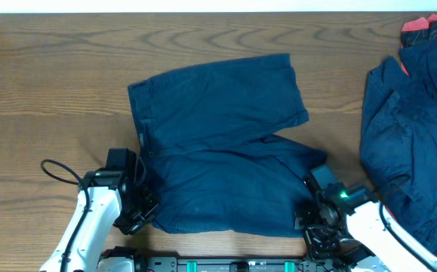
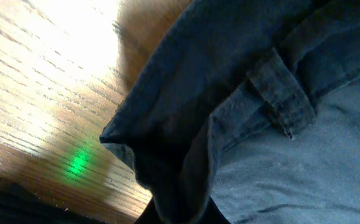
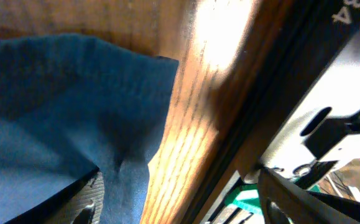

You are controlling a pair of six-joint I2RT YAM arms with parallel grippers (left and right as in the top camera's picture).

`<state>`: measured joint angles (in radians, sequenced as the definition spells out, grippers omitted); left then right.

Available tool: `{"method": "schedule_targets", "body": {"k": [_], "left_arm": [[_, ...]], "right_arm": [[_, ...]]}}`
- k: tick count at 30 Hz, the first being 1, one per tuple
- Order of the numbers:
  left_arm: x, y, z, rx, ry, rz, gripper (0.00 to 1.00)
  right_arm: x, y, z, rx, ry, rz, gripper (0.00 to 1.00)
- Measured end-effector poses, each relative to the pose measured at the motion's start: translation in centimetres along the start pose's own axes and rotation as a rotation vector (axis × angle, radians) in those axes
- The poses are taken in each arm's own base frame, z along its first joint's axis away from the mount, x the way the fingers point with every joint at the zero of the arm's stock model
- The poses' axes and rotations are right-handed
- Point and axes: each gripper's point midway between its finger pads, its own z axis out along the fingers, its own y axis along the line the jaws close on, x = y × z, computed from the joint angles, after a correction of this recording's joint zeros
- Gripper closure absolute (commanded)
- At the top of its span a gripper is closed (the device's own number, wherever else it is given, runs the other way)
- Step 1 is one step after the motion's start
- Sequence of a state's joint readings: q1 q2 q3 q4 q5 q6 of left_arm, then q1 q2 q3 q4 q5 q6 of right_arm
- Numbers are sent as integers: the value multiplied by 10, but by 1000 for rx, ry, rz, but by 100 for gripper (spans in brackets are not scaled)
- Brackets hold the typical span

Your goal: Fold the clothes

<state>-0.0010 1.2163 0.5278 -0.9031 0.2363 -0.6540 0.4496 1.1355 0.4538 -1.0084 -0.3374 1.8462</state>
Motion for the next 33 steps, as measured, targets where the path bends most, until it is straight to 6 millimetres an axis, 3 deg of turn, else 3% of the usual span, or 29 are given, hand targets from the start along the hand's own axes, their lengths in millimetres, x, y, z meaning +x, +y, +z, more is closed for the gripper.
{"method": "schedule_targets", "body": {"k": [18,33], "left_arm": [[2,0,0,1,7,-1,94],[1,0,0,1,7,-1,93]], "right_arm": [[-2,0,6,85,-26,51,31],[7,4,4,81,29,-125,30]]}}
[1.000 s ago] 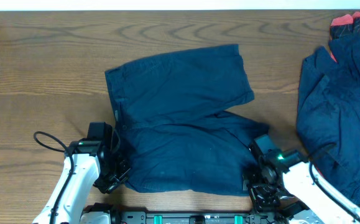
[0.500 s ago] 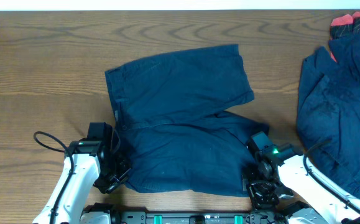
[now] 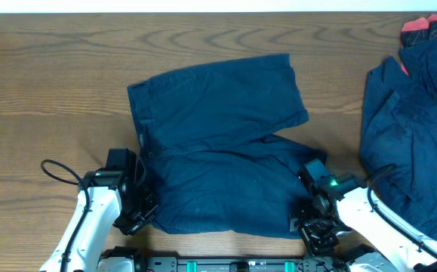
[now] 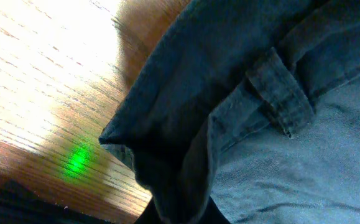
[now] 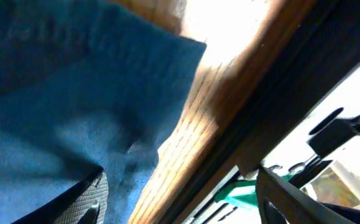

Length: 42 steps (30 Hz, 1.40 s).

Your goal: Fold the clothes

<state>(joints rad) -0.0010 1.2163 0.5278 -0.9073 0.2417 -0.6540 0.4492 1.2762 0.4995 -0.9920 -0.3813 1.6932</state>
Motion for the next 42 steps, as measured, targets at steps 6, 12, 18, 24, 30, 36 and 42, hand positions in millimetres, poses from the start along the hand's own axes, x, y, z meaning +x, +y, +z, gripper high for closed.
{"method": "schedule_targets", "body": {"k": [6,12,18,24,30,36,42], "left_arm": [[0,-1,0,4,1,0,93],[1,-1,0,5,4,0,94],[0,-1,0,8,2,1,93],[0,-1,0,8,2,1,93],[0,-1,0,8,1,1,93],[0,-2,0,9,0,1,93],[0,-2,0,10,0,1,93]], "right_arm": [[4,61,-13,-230,-27,-167,30],[-9,49,-11,-179,-94,-161,32],[-25,20,-9,-61,-170,-111,33],[-31,7,-10,-10,-198,-91,34],[-31,25,-11,-81,-208,-101,36],[-32,40,-7,-132,-207,-110,43],[-28,45,-6,-143,-189,-111,69]]}}
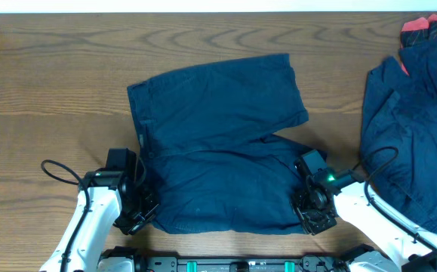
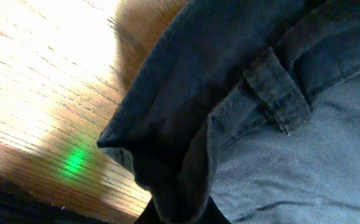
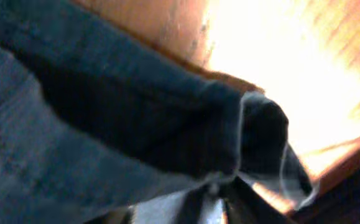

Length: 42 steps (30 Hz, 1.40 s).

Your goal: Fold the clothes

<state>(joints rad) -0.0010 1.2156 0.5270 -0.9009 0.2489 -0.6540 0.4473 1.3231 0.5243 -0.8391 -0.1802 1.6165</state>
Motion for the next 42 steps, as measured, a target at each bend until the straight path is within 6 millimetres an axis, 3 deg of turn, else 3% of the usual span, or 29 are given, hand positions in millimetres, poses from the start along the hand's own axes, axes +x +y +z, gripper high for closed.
{"method": "schedule_targets", "body": {"k": [2,6,16,19,22,29,32,35,38,39,42], "left_arm": [[0,0,0,0,0,0,93],[0,0,0,0,0,0,93],[1,0,0,-2,3,15,94],[1,-1,-6,-4,6,55,94],[-4,-9,-18,13,-10,105,94],[-11,-24,-50,56,-66,176,94],[-13,-28,-59,86,-104,192,94],[-12,-29,-62,97,-119,197,94],[-12,-29,-62,97,-120,204,94],[-12,-29,-62,97,-120,204,94],[-12,-29,-62,96,-120,211,94]], "right_arm": [[1,0,0,3,5,1,71],[2,-2,1,10,10,-2,98],[3,-6,2,31,19,-41,99],[-1,-16,-2,81,-8,-59,99],[-8,-21,-21,135,-64,-75,99],[-20,27,-91,-18,-219,-167,99],[-20,38,-107,-72,-243,-210,99],[-17,34,-108,-53,-223,-241,95],[-8,31,-102,-46,-168,-255,80],[-5,29,-100,-41,-151,-260,71],[5,18,-86,-7,-89,-245,63]]}}
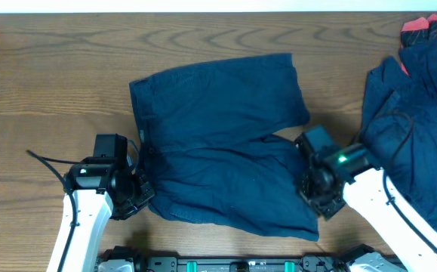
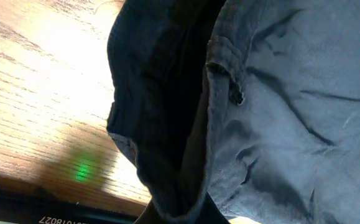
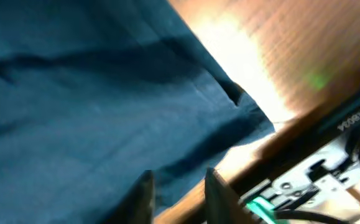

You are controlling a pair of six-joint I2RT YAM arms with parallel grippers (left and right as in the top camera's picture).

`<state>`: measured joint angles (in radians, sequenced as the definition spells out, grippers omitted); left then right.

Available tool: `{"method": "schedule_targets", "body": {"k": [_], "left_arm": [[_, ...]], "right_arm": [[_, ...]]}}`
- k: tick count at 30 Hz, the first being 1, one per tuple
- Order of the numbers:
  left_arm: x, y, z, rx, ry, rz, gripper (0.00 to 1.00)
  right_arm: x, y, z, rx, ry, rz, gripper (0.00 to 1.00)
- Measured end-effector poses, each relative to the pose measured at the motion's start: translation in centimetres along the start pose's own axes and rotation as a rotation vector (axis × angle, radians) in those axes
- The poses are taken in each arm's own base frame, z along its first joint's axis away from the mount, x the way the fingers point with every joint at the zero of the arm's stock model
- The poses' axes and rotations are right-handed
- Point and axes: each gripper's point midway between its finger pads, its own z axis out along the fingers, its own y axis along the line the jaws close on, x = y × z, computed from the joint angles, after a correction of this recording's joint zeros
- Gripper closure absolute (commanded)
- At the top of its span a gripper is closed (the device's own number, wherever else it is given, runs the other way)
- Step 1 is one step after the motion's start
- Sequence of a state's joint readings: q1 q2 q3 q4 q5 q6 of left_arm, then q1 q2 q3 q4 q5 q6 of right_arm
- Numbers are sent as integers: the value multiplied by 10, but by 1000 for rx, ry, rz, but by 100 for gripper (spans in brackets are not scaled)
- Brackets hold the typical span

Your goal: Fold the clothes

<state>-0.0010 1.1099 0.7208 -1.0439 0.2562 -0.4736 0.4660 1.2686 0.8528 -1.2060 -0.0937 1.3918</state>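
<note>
Navy shorts [image 1: 218, 128] lie spread on the wooden table [image 1: 52, 91], waistband to the left, legs to the right. My left gripper [image 1: 136, 198] is at the near waistband corner; in the left wrist view the left gripper [image 2: 178, 214] is shut on a bunched fold of the shorts [image 2: 279, 93], raised off the wood. My right gripper [image 1: 314, 198] is at the near leg's hem. In the right wrist view its fingers [image 3: 145, 193] stand narrowly apart on the blue cloth [image 3: 74, 93], with the hem corner hanging past them.
A pile of dark clothes [image 1: 418, 113] fills the table's right side, with a red-trimmed piece [image 1: 422, 29] at the far corner. The arms' base rail [image 1: 226, 264] runs along the near edge, just behind both grippers.
Both grippers have moved up and away from the near edge with the shorts' near side in them. The near hem now slants and its right corner hangs lower.
At first the left gripper was shut on the waistband corner and the right gripper stood open off the near leg's hem. The right gripper then came closer and was shut on the hem. Now both hold the near side raised.
</note>
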Motion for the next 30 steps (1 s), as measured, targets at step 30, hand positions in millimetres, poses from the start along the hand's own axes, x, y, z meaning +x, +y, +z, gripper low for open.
{"method": "schedule_targets", "body": {"k": [30], "left_arm": [[0,0,0,-1,0,0,94]], "right_arm": [[34,-29,89,5,152,226,65]]}}
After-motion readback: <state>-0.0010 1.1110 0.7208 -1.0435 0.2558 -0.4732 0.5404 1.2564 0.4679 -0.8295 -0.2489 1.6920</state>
